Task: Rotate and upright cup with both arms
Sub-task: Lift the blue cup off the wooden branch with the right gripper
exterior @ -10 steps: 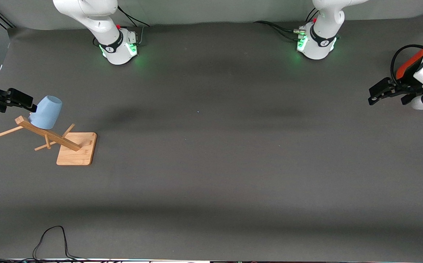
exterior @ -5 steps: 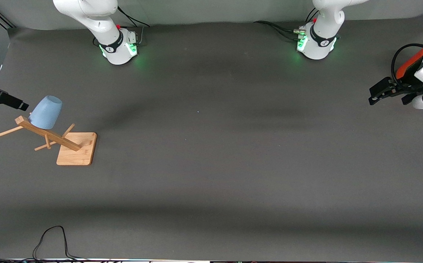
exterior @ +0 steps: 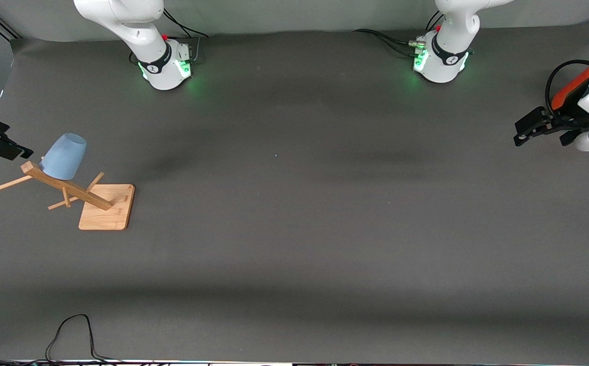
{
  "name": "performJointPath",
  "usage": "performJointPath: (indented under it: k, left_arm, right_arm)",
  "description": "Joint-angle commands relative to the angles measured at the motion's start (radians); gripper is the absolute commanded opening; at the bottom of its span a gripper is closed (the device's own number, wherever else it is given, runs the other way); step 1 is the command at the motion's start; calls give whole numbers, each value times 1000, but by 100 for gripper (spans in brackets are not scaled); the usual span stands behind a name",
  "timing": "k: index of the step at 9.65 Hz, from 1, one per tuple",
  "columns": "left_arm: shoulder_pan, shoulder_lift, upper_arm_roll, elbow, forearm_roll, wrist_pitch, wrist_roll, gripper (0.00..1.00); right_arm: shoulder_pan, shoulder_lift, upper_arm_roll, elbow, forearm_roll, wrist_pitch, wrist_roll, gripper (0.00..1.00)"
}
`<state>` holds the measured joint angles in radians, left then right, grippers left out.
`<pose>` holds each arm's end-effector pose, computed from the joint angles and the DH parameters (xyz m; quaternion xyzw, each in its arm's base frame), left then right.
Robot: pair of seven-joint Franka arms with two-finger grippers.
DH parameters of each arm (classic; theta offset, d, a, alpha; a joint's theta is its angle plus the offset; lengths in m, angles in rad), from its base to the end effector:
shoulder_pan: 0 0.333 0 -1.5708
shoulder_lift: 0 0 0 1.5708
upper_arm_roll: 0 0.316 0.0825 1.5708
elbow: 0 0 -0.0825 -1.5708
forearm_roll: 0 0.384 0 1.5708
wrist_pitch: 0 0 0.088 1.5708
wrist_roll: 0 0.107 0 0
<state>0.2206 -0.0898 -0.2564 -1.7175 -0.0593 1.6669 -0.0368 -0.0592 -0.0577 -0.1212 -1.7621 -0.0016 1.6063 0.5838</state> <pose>0.5341 -0.0307 0.6106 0.9997 0.0031 0.0175 0.0188 0.5240 -0.0973 0.5685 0.9269 -0.3721 -0.0488 0.0072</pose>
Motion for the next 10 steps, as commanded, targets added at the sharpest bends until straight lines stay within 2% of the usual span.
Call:
performJointPath:
  k: [1, 5, 6, 8, 9, 10]
  left_arm:
    - [-6, 13, 0, 26, 6, 1, -9, 100]
    - [-7, 16, -1, 32, 3, 1, -9, 100]
    - [-7, 16, -1, 32, 3, 1, -9, 100]
    - [-7, 18, -1, 33, 1, 1, -9, 100]
    - [-7, 18, -1, 32, 1, 1, -9, 100]
    - [-7, 18, -1, 32, 1, 1, -9, 100]
  right_arm:
    - [2, -94, 3, -204, 9, 154, 28, 100]
    - [1, -105, 0, -367, 34, 323, 25, 100]
    - [9, -100, -21, -391, 35, 358, 25, 100]
    - [9, -91, -26, -395, 34, 368, 10, 100]
    - [9, -88, -26, -395, 34, 369, 8, 89]
    - [9, -91, -26, -395, 34, 368, 5, 72]
